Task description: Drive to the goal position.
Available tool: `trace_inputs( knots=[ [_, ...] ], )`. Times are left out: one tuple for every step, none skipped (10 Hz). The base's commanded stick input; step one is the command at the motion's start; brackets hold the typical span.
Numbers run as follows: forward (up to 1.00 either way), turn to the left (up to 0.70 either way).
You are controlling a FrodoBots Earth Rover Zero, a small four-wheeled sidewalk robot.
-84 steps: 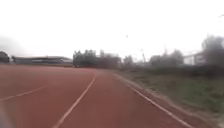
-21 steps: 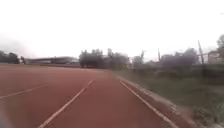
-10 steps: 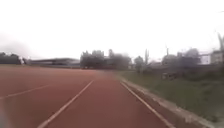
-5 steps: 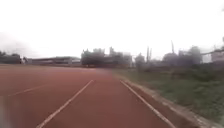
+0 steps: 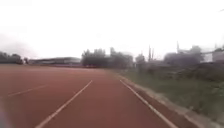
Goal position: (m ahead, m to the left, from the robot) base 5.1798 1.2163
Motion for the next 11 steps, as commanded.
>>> trace_inputs(
  knots=[
    [0.7,0.0],
    [0.7,0.0],
    [0.7,0.0],
    [0.7,0.0],
    [0.7,0.0],
    [0.7,0.0],
    [0.7,0.0],
    [0.7,0.0],
    [0.7,0.0],
    [0.7,0.0],
    [0.7,0.0]
  ],
)
